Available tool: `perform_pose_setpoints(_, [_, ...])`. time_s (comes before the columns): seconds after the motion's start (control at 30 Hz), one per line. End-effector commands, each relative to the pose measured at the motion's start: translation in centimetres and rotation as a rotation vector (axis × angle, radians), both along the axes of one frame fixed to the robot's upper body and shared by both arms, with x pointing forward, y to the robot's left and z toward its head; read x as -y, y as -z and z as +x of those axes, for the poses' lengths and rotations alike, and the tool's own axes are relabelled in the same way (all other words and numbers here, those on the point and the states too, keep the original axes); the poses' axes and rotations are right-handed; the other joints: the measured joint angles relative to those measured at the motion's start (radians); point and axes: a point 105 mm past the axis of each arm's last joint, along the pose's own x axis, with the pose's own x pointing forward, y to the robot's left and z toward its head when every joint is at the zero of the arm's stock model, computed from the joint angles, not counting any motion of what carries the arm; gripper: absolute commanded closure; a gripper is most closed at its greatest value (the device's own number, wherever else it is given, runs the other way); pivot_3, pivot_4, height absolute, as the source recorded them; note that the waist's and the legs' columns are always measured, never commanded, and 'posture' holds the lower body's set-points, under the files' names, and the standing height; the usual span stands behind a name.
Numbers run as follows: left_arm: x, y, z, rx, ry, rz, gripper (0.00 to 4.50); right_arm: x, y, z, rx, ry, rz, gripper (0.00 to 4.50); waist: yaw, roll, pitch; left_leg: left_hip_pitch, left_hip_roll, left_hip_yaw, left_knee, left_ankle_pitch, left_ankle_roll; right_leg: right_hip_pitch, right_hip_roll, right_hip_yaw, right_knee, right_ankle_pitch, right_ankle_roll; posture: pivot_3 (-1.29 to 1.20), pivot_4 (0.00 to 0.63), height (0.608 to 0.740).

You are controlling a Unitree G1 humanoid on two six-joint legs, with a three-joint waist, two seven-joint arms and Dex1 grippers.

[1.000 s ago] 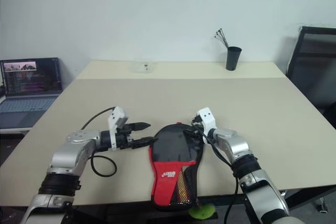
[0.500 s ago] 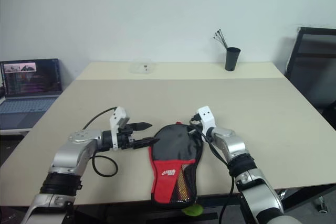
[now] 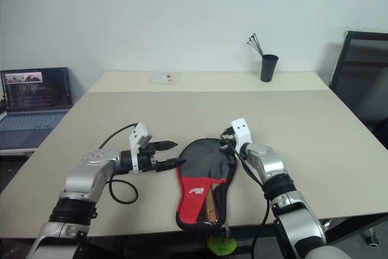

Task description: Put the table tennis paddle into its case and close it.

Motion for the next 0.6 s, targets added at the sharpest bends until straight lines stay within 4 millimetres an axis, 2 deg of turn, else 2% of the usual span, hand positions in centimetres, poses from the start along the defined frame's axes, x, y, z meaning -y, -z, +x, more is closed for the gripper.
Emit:
perform_pose_setpoints(0.03, [0.6, -1.2, 0.2, 0.048, 0.019, -0.016, 0.00, 0.4, -1.5, 0.4, 0.065, 0.004, -0.004, 4.46, 0.000, 0.000, 0.000, 0.000, 0.000, 0.000, 0.000, 0.000, 0.000, 0.000, 0.000, 0.000, 0.000, 0.000, 0.000, 0.00, 0.150, 0.740])
perform_pose_setpoints(0.1, [0.7, -1.1, 0.0, 0.049, 0.020, -0.022, 0.00, 0.5, -1.1, 0.1, 0.050, -0.003, -0.014, 4.46, 0.000, 0.000, 0.000, 0.000, 0.000, 0.000, 0.000, 0.000, 0.000, 0.000, 0.000, 0.000, 0.000, 0.000, 0.000, 0.00, 0.150, 0.740])
perform_pose_setpoints(0.2, [0.7, -1.0, -0.5, 0.051, 0.016, -0.029, 0.00, 0.6, -0.9, -0.2, 0.035, -0.026, -0.009, 3.82, 0.000, 0.000, 0.000, 0.000, 0.000, 0.000, 0.000, 0.000, 0.000, 0.000, 0.000, 0.000, 0.000, 0.000, 0.000, 0.00, 0.150, 0.740])
perform_pose_setpoints(0.3, [0.9, -0.9, -1.0, 0.056, 0.012, -0.036, 0.00, 0.8, -1.4, -0.7, 0.028, -0.070, 0.013, 2.85, -0.001, 0.000, 0.000, 0.000, 0.001, 0.001, -0.001, 0.000, 0.000, 0.000, 0.000, 0.001, -0.001, 0.000, 0.000, 0.00, 0.150, 0.740])
perform_pose_setpoints(0.43, [0.9, -0.9, -1.9, 0.078, 0.000, -0.040, 0.00, 0.7, -2.9, -2.7, 0.007, -0.197, 0.100, 1.56, -0.001, 0.001, 0.000, 0.000, 0.001, 0.000, -0.001, 0.000, 0.000, 0.000, 0.000, 0.001, -0.001, 0.000, 0.000, 0.00, 0.150, 0.740])
perform_pose_setpoints(0.5, [1.6, -1.1, -2.3, 0.104, 0.011, -0.033, 0.00, 2.3, -3.8, -3.5, 0.011, -0.214, 0.100, 1.56, 0.001, 0.001, 0.001, 0.000, 0.001, 0.000, -0.001, 0.000, 0.000, 0.000, 0.000, 0.000, -0.001, 0.000, 0.000, 0.00, 0.150, 0.740])
perform_pose_setpoints(0.6, [2.0, -1.8, -2.8, 0.158, 0.041, -0.014, 0.00, 4.5, -6.4, -5.1, 0.065, -0.222, 0.129, 1.56, 0.007, 0.002, 0.002, -0.001, 0.001, -0.001, -0.001, 0.000, 0.000, 0.000, -0.001, 0.000, -0.001, -0.001, -0.001, 0.00, 0.150, 0.740])
